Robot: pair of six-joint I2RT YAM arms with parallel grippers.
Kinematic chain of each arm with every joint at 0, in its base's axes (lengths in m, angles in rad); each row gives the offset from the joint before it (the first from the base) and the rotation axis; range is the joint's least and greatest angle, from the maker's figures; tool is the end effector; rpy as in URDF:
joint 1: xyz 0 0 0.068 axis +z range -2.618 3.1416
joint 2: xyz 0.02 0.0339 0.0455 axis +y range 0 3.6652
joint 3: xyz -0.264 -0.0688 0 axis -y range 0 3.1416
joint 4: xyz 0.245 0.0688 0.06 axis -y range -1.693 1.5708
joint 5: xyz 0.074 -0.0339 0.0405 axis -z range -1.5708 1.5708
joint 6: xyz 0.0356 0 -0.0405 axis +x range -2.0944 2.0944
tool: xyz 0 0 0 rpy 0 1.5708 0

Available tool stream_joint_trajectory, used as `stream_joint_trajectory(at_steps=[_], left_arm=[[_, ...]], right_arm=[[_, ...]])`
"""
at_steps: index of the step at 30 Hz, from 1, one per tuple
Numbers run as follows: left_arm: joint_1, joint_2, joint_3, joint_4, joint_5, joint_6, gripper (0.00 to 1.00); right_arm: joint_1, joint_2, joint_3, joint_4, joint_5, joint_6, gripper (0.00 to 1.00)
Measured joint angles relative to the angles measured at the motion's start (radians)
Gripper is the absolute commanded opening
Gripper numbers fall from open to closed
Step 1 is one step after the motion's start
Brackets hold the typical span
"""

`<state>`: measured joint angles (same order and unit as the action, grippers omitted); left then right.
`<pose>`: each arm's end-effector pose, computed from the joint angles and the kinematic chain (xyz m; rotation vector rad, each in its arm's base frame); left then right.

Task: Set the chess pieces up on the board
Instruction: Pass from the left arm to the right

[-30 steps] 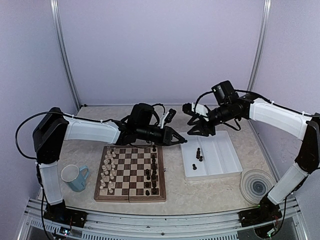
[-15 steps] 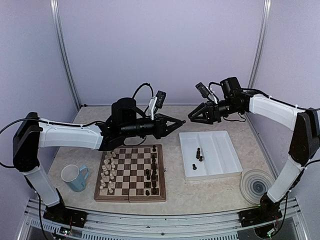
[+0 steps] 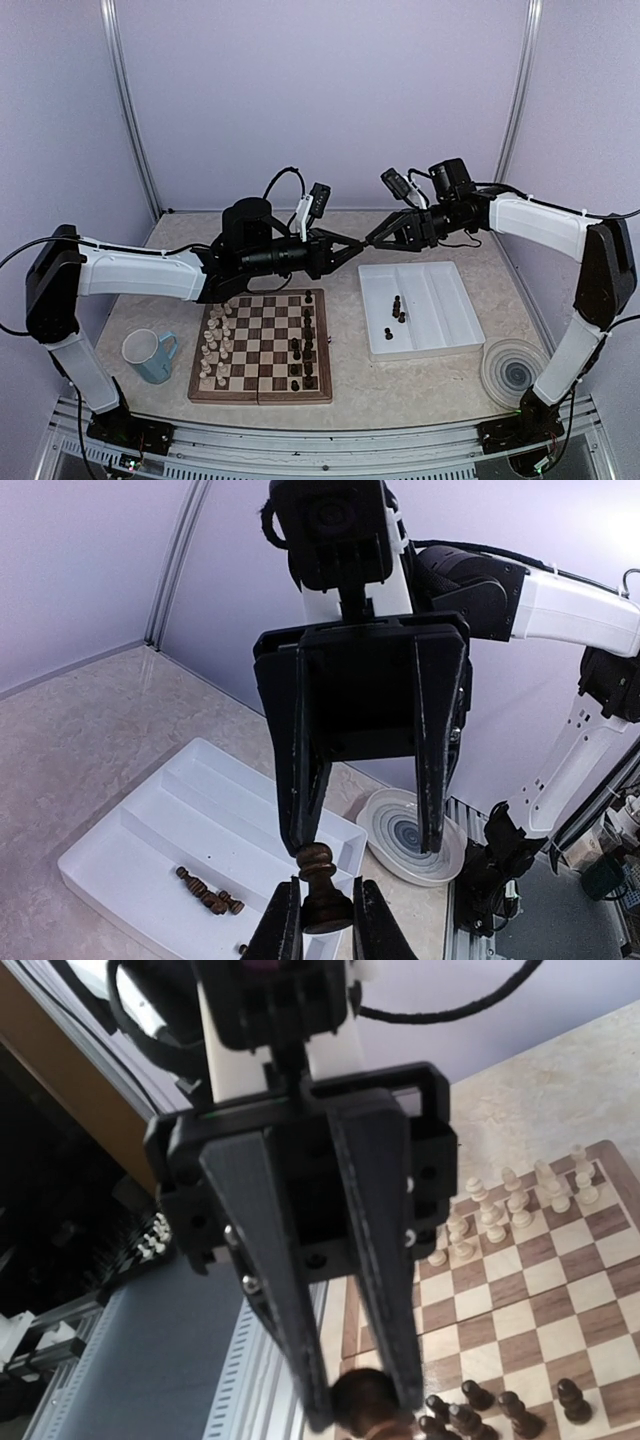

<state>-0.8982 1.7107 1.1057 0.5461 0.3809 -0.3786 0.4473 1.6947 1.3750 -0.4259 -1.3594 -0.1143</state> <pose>0.2384 -0.3206 0.2786 0.7611 1.6184 -1.2609 0.3131 0.1888 0.3002 -1.2210 1.7073 1.7206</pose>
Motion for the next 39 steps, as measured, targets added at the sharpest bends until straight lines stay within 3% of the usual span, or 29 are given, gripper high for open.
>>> stream_joint_trajectory(at_steps=[4, 21, 29, 31, 34, 39], left_arm=[[0.000, 0.000, -0.004, 0.000, 0.000, 0.002, 0.10], [0.000, 0.000, -0.004, 0.015, 0.011, 0.001, 0.10], [0.000, 0.000, -0.004, 0.015, 0.015, 0.001, 0.10], [0.000, 0.000, -0.003, 0.014, 0.015, 0.001, 0.18], [0.000, 0.000, 0.000, 0.002, 0.006, 0.004, 0.41], [0.019, -0.003, 0.008, -0.069, -0.039, 0.001, 0.55]], right_arm=[[0.003, 0.016, 0.000, 0.007, -0.006, 0.008, 0.40], [0.012, 0.040, 0.000, 0.051, -0.016, 0.055, 0.17], [0.013, 0.045, 0.000, 0.063, -0.016, 0.065, 0.11], [0.013, 0.045, 0.000, 0.065, -0.016, 0.069, 0.09], [0.013, 0.046, 0.006, 0.061, -0.011, 0.064, 0.08], [0.025, 0.061, 0.083, -0.010, 0.051, -0.002, 0.07]])
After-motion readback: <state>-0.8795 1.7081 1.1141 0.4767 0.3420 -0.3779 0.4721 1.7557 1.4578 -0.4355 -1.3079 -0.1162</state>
